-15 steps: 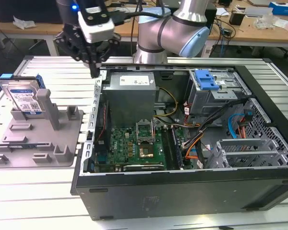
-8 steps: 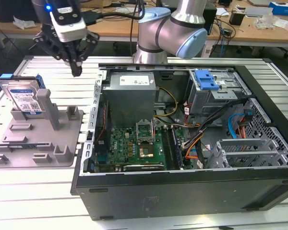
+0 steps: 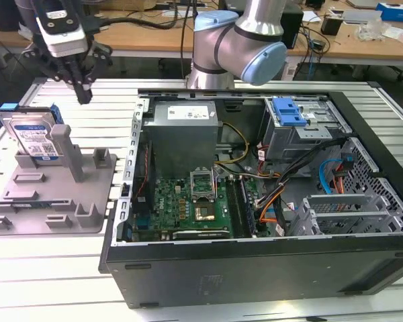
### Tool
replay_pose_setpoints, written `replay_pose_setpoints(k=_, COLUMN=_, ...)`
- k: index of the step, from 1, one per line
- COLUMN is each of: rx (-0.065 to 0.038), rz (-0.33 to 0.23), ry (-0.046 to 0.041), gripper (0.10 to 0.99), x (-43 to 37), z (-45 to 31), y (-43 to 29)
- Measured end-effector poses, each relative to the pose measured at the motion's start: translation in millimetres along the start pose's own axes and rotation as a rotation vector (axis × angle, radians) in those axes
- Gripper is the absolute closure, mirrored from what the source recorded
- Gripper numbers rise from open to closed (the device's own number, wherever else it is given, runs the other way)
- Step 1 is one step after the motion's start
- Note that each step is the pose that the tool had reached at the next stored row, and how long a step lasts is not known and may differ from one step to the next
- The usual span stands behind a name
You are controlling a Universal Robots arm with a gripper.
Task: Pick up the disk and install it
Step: 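Reach for the disk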
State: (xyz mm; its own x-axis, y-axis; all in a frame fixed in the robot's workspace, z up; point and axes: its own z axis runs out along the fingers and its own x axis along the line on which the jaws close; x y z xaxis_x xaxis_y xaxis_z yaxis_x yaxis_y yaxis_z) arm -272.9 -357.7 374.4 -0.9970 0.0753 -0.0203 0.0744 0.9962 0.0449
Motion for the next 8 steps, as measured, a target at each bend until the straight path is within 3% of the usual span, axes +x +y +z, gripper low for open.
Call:
replay_pose_setpoints(k=6, rx=0.000, rz=0.000, ry=0.0000, gripper=0.980, x=24.6, z=3.9, y=8.1)
replay_pose_setpoints(k=8, rx=0.000, rz=0.000, ry=0.0001, gripper=0.980, x=38.0, z=6.0, y=12.4)
